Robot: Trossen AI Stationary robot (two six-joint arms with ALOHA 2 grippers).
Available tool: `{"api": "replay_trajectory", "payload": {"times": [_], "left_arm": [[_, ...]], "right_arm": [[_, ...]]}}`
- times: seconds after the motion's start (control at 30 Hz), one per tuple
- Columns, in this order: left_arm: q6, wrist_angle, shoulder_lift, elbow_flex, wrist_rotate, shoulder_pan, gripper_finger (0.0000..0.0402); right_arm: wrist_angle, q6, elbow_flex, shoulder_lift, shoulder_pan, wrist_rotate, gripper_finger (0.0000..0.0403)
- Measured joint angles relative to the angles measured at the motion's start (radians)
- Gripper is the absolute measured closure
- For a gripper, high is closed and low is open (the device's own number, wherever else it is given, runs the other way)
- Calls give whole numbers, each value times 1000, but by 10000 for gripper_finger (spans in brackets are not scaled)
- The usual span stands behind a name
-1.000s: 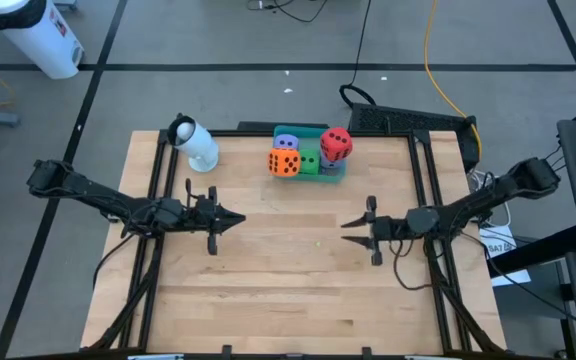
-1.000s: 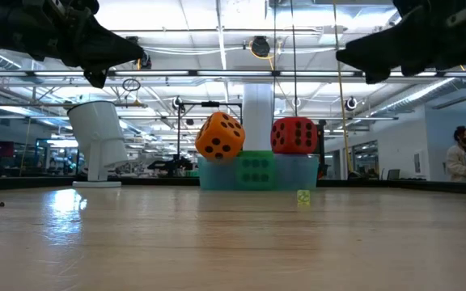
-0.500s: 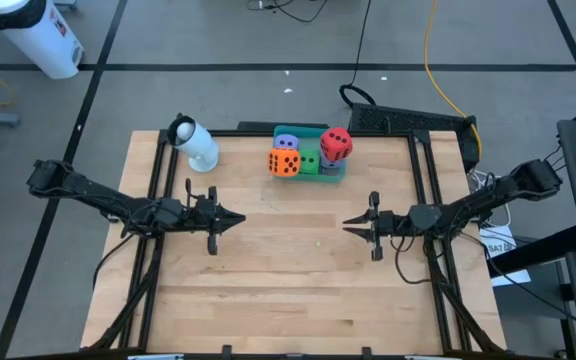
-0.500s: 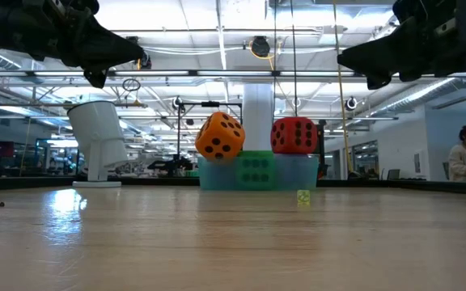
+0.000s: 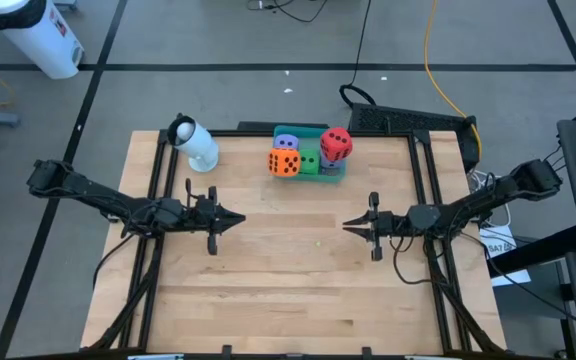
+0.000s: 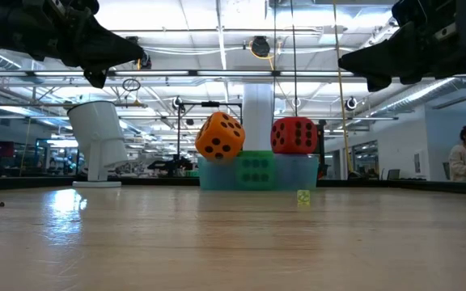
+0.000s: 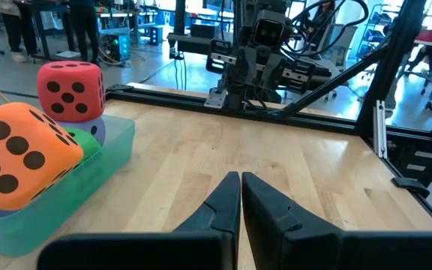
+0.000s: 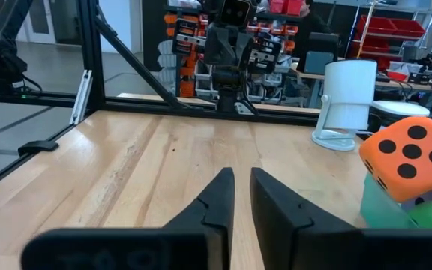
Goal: Pick & Place Dice
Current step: Put the small green dice into the green bin
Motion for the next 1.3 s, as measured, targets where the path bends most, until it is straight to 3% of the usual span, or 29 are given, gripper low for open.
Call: {"api": "replay_trajectory", "payload": {"times": [0.93,1.13,1.3], "left_arm": [[-3,0,0,0,0,0,378],[-11,0,0,0,0,0,378],[-5,0,0,0,0,0,378]], "right_arm": [[-25,56,0,23,-52,0,402],[-29,85,0,23,-52,7,392],[-53,94,0,23,-52,85,363]]}}
